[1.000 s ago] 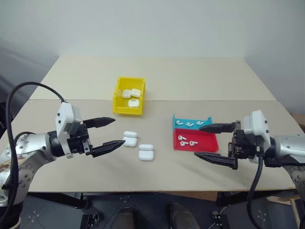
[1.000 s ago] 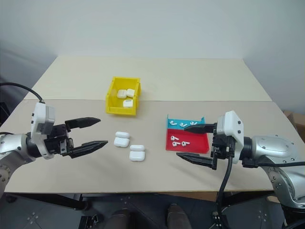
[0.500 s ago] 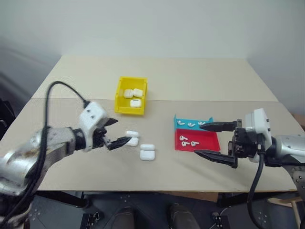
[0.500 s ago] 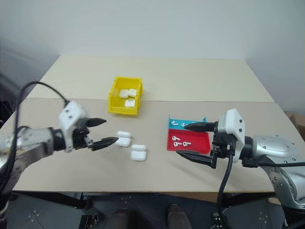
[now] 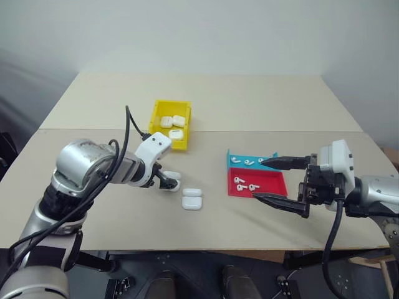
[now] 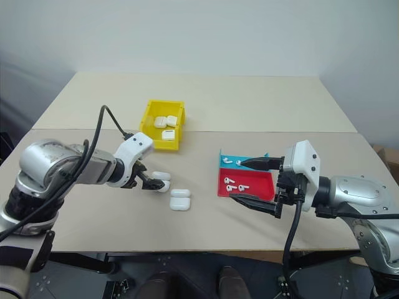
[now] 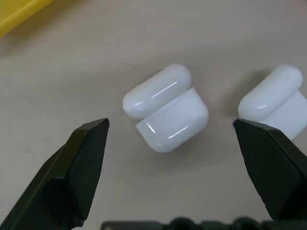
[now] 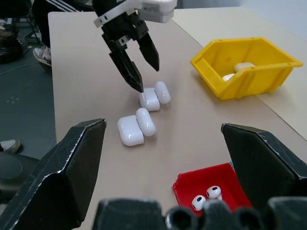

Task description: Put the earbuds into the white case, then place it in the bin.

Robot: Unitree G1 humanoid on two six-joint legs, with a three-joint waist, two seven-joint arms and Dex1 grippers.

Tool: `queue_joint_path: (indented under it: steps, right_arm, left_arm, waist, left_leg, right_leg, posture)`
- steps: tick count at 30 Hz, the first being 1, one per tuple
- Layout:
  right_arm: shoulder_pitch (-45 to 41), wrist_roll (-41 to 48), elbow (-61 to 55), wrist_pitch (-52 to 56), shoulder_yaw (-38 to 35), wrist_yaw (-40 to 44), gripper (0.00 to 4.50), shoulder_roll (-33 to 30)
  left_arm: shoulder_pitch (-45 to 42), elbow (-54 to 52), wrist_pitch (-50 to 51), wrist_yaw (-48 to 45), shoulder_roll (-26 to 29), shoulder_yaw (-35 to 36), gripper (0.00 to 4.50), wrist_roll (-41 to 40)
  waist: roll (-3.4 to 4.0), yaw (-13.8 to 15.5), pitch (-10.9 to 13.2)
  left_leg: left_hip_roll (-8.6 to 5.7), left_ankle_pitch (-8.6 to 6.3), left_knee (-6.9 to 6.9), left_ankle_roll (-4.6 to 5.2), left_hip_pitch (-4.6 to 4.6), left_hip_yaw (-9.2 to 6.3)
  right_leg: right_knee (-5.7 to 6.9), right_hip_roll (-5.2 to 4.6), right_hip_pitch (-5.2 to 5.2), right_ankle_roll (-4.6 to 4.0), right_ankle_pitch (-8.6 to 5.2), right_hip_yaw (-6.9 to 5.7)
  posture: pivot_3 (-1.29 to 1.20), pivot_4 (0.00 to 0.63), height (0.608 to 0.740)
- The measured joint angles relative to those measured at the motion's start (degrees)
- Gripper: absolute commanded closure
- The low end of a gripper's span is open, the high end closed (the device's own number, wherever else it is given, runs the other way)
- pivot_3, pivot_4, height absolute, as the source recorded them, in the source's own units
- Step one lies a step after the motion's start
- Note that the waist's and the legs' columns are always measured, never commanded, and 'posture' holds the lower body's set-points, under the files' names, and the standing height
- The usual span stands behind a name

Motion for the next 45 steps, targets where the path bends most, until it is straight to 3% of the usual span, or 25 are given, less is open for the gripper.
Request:
queue_joint_path:
  steps: [15, 24, 30, 36, 45]
  right_arm:
    - [3.35, 1.27, -2.54, -0.01, -0.92, -2.15, 0.02, 0.76]
    - [3.46, 1.23, -2.54, -0.18, -0.92, -2.26, 0.02, 1.22]
    - [3.75, 1.2, -2.54, -0.5, -0.91, -2.08, 0.02, 1.76]
    - [4.42, 1.21, -2.58, -0.51, -0.9, -2.04, 0.02, 1.79]
    - [4.67, 1.24, -2.76, -0.51, -0.9, -2.05, 0.02, 1.8]
  left_arm:
    - [-2.82, 12.0, 0.0, 19.75, -5.21, -3.5, 0.0, -15.45]
    - [-1.38, 13.54, -0.02, 30.5, -6.54, -3.44, 0.0, -17.67]
    - [-0.88, 13.31, -0.01, 31.74, -6.32, -2.73, 0.0, -17.26]
    - [-0.33, 12.85, -0.01, 30.65, -1.14, -2.64, 0.0, -14.41]
    - [-1.32, 11.44, 0.01, 20.23, 1.22, -2.94, 0.0, -9.67]
  waist:
    - [0.0, 0.11, 0.0]
    - [0.0, -0.01, 0.0]
    - [0.0, -0.12, 0.0]
    - [0.0, -0.37, 0.0]
    - [0.0, 0.17, 0.0]
  left_leg:
    - [-0.04, 0.0, 0.03, 0.0, -0.01, -0.24]
    - [-0.06, 0.0, 0.03, -0.01, 0.05, -0.23]
    - [-0.05, 0.02, 0.03, -0.03, 0.13, -0.21]
    - [-0.05, 0.02, 0.01, -0.04, 0.16, -0.19]
    - [-0.08, 0.02, 0.02, -0.04, 0.0, 0.05]
  right_leg:
    - [0.05, -0.06, 0.0, 0.01, 0.01, 0.03]
    - [0.07, -0.06, 0.02, 0.01, 0.01, 0.06]
    - [0.14, -0.04, 0.05, 0.0, 0.01, 0.08]
    - [0.16, -0.02, 0.03, -0.01, 0.01, 0.11]
    - [0.04, -0.06, 0.0, 0.0, 0.01, 0.0]
  posture:
    - [0.0, 0.15, 0.74]
    - [0.0, 0.15, 0.74]
    - [0.0, 0.15, 0.74]
    - [0.0, 0.15, 0.74]
    - [0.0, 0.15, 0.74]
